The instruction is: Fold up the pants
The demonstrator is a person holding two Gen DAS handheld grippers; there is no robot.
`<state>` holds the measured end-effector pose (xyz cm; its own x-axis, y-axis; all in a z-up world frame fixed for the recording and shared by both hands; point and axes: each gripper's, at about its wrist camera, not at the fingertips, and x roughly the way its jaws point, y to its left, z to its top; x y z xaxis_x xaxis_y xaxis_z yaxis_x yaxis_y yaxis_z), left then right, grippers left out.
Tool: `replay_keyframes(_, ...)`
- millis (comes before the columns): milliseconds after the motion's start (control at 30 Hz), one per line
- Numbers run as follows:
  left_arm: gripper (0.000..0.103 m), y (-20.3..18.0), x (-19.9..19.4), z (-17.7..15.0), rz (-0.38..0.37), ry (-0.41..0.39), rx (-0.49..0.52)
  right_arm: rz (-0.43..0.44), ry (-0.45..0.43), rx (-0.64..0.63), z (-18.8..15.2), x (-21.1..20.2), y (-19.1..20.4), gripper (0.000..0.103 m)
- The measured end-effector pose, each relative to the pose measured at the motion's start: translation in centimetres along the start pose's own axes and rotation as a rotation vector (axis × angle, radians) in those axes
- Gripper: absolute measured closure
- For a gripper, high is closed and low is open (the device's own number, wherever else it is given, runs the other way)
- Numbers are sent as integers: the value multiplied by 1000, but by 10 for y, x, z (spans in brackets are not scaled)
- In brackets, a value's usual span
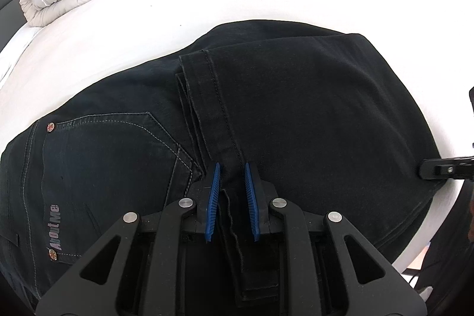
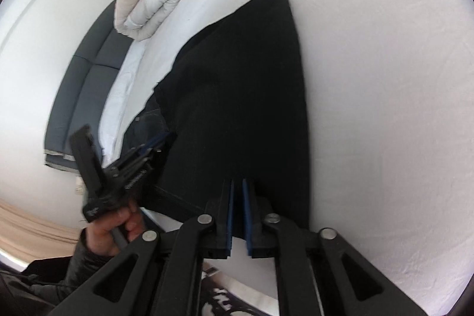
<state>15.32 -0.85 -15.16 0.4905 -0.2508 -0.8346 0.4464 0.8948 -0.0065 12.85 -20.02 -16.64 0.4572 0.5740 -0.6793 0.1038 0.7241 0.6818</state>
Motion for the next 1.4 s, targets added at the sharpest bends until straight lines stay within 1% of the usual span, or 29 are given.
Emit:
replay_keyframes(167,86,3,-3,-5,-5,-11,-9,27,-48,20,-7,3,-9,103)
replay_keyframes(300,86,8,-6,-9,-18,-22,-29,36,-76,12,-9,5,-5,103)
replay_keyframes(433,86,20,-16,-15,-58,-46,-92,36,-87,13,-11,5,-6,103)
replay_keyframes(500,85,35,-27,-24,-120,-65,-183,38,-94,14,-12,4,-7,103)
replay_keyframes(567,84,56,-41,-40,-199,-82,-312,31,-102,15,-13,5,-4,103)
replay_keyframes(633,70,80,-61,-65,-260,-121,-440,22,-108,10,-14,5,-3,103)
replay_keyframes(667,46,89,-70,-75,-276,-145,-488,22,-109,11,-14,5,-3,103)
replay_keyframes(700,30,103,-84,-90,-293,-191,-555,24,-110,16,-14,5,-4,103)
replay_keyframes(767,25,130,-109,-115,-297,-290,-673,24,-111,25,-13,5,-4,103)
replay_keyframes(800,23,143,-119,-125,-299,-322,-724,23,-112,27,-13,4,-5,103)
replay_keyframes(867,23,177,-137,-150,-303,-391,-849,16,-117,34,-14,4,-4,103)
replay_keyframes(900,23,188,-140,-158,-305,-411,-893,13,-119,35,-14,4,-4,103)
replay_keyframes(933,23,205,-144,-171,-311,-442,-970,9,-122,38,-15,3,-3,103)
replay_keyframes(1000,23,226,-145,-190,-323,-472,-1077,5,-124,47,-15,2,-2,103)
replay_keyframes(1033,23,237,-141,-199,-344,-474,-1136,6,-124,54,-16,2,-3,103)
replay_keyframes(1133,23,255,-127,-215,-420,-469,-1240,16,-123,75,-16,2,-5,103)
replay_keyframes(1233,23,266,-114,-226,-470,-462,-1308,22,-121,87,-16,1,-6,103)
replay_keyframes(1300,23,270,-103,-233,-472,-433,-1343,20,-120,91,-17,0,-7,103)
replay_keyframes(1367,23,270,-96,-244,-489,-444,-1391,18,-117,92,-17,-1,-7,103)
replay_keyframes(1400,23,273,-96,-248,-487,-447,-1392,17,-116,92,-17,-1,-7,103)
